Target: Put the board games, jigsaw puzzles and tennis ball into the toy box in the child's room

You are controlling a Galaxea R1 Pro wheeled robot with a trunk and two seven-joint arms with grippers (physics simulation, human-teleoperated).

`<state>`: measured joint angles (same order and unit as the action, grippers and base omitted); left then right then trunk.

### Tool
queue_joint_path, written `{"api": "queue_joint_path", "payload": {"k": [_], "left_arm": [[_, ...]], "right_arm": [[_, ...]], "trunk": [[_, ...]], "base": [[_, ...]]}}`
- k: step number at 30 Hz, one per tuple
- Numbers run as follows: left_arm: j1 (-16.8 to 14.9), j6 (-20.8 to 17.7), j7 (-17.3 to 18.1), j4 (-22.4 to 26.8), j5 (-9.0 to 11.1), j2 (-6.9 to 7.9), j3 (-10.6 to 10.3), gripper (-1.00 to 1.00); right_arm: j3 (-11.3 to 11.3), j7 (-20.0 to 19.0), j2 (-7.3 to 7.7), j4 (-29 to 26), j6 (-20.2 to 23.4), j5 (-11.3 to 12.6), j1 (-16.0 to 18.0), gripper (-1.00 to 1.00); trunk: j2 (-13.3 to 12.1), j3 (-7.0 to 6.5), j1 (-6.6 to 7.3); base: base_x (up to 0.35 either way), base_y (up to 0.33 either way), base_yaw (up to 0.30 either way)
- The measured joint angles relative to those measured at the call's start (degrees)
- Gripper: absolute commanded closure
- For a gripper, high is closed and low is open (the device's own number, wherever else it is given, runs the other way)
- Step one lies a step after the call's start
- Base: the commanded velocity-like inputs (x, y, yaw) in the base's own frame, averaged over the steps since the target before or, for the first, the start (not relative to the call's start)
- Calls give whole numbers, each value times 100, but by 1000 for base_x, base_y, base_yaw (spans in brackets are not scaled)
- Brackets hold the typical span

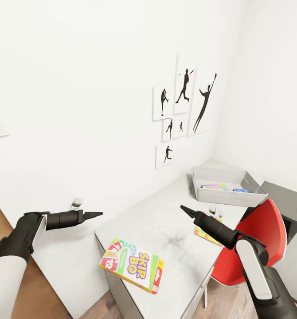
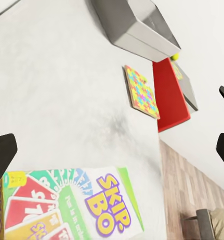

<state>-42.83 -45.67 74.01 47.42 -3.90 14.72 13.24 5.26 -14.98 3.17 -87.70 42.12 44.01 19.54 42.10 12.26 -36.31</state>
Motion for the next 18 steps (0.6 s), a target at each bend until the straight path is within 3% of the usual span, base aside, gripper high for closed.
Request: {"api": "queue_joint_path", "payload": {"k": [11,18], "left_arm": [[0,-41,-275,-189,1,-1,46,-100],[0,-68,-435,-199,3,-14,66,-100]], "right_arm": [[9,-7,0,1,-7,0,-8,-100],[40,-5,0,4,-8,-1,-8,-100]], "trunk": [[0,0,0],[280,125,-153]], "base": [[0,0,-8],[0,0,0]]}}
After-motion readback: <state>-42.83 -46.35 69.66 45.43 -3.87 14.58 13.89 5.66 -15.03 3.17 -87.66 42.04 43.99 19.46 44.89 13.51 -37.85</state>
